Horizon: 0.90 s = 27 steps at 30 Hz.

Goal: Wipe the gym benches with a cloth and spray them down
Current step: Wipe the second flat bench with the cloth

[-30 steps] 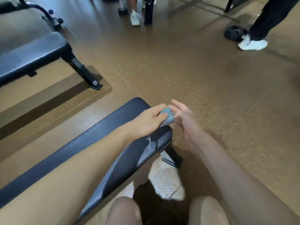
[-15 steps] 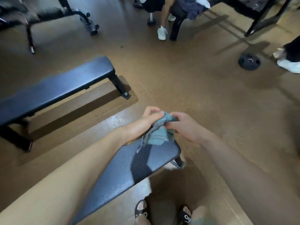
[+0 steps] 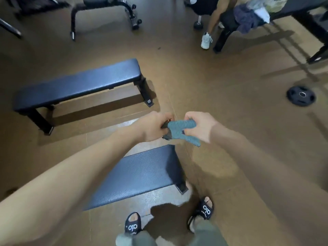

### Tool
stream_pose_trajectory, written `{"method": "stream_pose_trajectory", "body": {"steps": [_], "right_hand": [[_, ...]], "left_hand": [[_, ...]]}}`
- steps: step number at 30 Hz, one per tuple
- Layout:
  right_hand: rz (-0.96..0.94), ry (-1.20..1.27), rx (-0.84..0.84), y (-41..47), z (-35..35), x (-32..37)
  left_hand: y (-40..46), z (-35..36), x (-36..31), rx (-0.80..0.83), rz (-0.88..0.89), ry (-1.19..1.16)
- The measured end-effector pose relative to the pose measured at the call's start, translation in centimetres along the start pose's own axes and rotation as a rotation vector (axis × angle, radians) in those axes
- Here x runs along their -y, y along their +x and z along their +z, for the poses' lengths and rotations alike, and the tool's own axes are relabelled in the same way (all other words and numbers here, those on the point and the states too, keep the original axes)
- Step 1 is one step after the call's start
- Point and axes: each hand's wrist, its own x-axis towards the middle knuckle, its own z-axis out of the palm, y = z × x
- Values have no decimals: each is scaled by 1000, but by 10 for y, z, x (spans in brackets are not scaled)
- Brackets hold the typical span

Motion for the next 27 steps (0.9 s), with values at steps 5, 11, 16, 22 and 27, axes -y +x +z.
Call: {"method": "stream_pose_trajectory", "body": {"steps": [5, 11, 16, 22, 27], "right_hand": [[-111, -137, 120, 27, -50, -26], [-154, -211, 287, 91, -83, -17], [-180, -205, 335, 152, -112, -10], [-105, -287, 307, 272, -167, -33], [-144, -333, 343, 384, -193, 1]], "left_hand": [[40, -11, -22, 25, -39, 248], [76, -40, -13, -20, -131, 248], [136, -68, 16, -42, -133, 207], [257, -110, 68, 0, -49, 176], [314, -160, 128, -109, -161, 158]]}}
